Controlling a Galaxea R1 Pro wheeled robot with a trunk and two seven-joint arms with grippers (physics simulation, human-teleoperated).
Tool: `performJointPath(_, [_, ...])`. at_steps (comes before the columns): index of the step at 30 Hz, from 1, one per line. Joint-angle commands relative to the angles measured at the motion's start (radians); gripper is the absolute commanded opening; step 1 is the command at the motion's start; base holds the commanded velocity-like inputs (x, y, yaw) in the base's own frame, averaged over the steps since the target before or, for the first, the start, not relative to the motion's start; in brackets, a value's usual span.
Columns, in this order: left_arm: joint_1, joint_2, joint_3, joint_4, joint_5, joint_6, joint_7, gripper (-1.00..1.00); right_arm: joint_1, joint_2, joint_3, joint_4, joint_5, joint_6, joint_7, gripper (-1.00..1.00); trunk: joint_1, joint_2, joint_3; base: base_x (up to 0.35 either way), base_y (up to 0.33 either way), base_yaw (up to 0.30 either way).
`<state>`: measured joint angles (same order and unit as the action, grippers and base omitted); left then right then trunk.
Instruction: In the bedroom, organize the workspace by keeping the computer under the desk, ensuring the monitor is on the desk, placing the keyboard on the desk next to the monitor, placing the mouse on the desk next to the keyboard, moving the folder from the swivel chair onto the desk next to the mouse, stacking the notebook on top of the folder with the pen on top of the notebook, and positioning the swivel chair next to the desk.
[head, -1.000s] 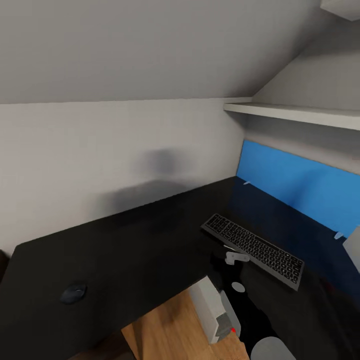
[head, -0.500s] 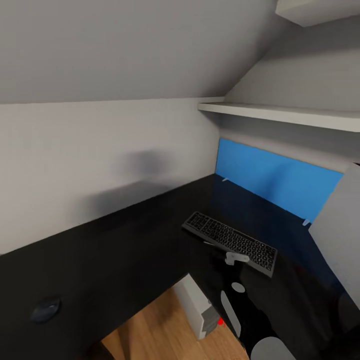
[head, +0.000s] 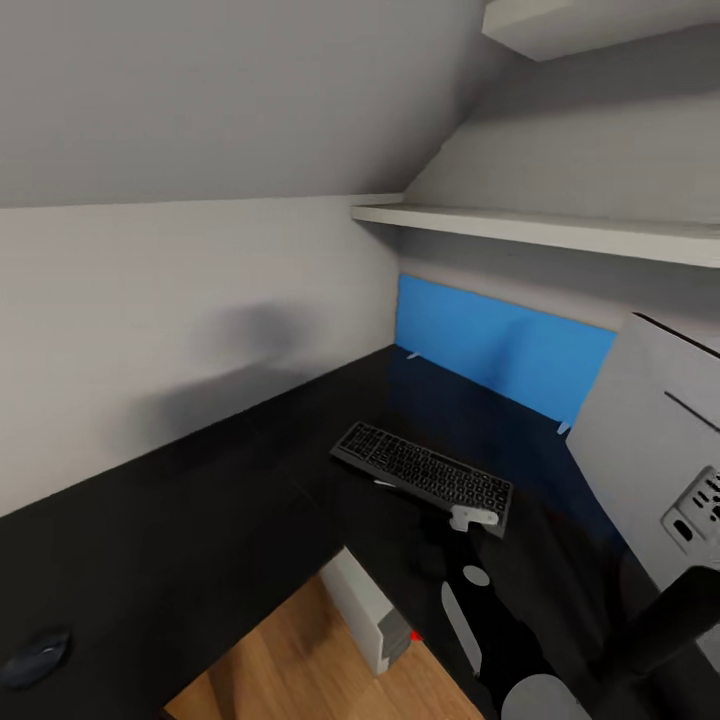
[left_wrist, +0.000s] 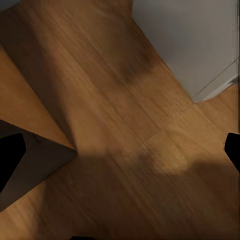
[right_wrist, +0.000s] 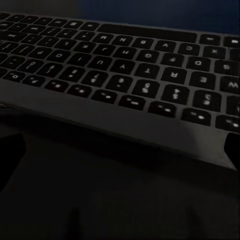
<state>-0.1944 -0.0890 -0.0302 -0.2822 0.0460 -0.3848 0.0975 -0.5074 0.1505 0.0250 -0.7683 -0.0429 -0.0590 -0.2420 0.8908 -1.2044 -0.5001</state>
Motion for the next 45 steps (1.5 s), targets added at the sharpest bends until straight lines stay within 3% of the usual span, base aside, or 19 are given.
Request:
performJointPath(1, [0.000,0.000,-0.004,0.000,0.005,-0.003,0.004,1.00,-0.001,0.000,0.003,0.001,-0.005,-0.004,-0.005,1.00,0.000,-0.001,-0.001,0.000,0.000,-0.170])
performJointPath(38, [0.000,0.000,-0.004,0.000,0.006,-0.005,0.005,1.00,-0.001,0.000,0.003,0.015,-0.006,-0.004,-0.007,1.00,0.000,-0.001,-0.001,0.000,0.000,-0.019])
performJointPath(45, [0.000,0.000,-0.004,0.000,0.006,-0.005,0.005,1.00,-0.001,0.000,0.003,0.016,-0.006,-0.004,-0.007,1.00,-0.027,0.048,0.021,0.000,0.000,0.000])
